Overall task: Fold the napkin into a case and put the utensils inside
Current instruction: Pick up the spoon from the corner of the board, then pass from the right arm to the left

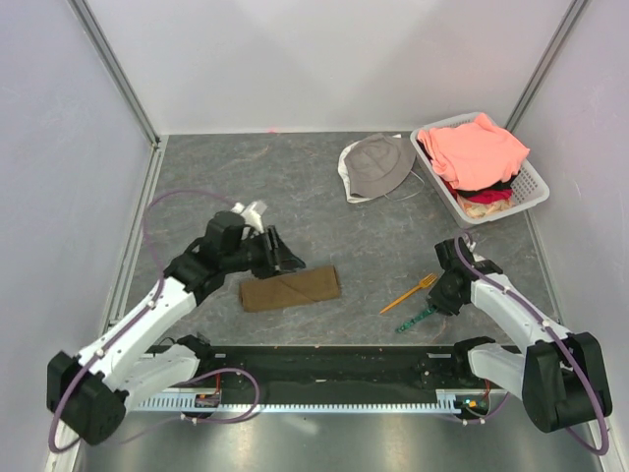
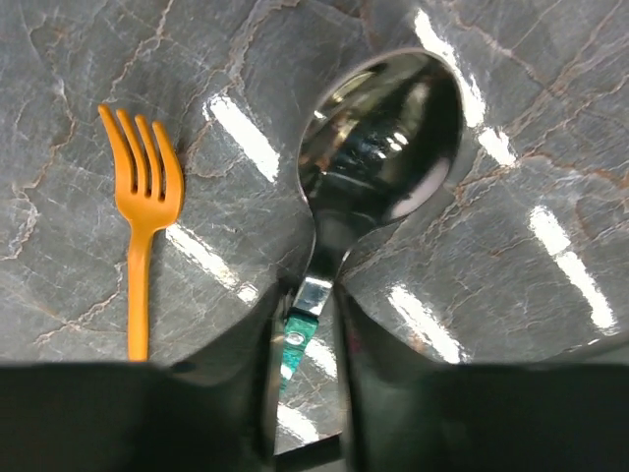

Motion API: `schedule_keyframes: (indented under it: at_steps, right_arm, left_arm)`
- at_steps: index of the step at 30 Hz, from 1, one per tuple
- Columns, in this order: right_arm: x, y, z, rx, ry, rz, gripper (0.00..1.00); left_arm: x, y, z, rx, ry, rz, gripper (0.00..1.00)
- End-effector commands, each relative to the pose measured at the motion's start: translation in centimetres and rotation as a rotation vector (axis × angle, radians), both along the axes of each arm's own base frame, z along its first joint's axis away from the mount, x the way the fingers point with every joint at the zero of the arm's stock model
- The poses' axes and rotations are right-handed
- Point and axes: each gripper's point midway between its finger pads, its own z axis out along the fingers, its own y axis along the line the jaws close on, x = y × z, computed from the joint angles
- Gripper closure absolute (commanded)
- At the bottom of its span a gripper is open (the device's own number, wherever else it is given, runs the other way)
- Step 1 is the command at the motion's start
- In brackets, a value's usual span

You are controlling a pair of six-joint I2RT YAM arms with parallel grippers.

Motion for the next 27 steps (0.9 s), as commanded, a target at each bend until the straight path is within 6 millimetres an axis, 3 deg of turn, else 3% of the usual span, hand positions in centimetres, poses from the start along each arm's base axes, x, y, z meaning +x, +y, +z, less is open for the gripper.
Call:
schedule_keyframes:
  at_steps: [1, 2, 5, 9, 14, 18, 21, 27]
  right_arm:
    - [-0.2, 1.7, -0.6, 0.104, -0.020, -0.059, 0.76]
    - [-0.4, 1.7, -0.3, 0.106, -0.021, -0.065, 0.86]
    - [-0.6, 1.8, 0.7, 0.129, -0.056, -0.072, 1.00]
    - [0.3, 2.3, 3.6, 0.161, -0.142, -0.028, 1.00]
    - [3.2, 5.5, 9.5, 0.321, -0.306, 0.078, 1.00]
    - [5.1, 7.9, 12.1, 0.389, -0.372, 0.117, 1.00]
    - [6.1, 10.5, 12.6, 0.451, -0.381, 0.152, 1.00]
    - [7.3, 14.7, 13.9, 0.506, -0.392, 0.202, 1.00]
  left_arm:
    - [-1.0, -5.6, 3.5, -0.015, -0.199, -0.235, 0.53]
    - [-1.1, -6.4, 3.5, -0.014, -0.212, -0.253, 0.53]
    - [-2.2, -9.4, 3.6, -0.029, -0.254, -0.341, 0.53]
    - [-3.5, -12.9, 3.3, -0.057, -0.275, -0.424, 0.52]
    - [-4.0, -16.3, 2.4, -0.072, -0.268, -0.485, 0.50]
    - [-4.4, -18.2, 2.1, -0.073, -0.249, -0.530, 0.49]
    - [-4.8, -19.2, 1.5, -0.071, -0.225, -0.550, 0.49]
    - [-4.0, -18.6, 0.0, -0.018, -0.198, -0.492, 0.48]
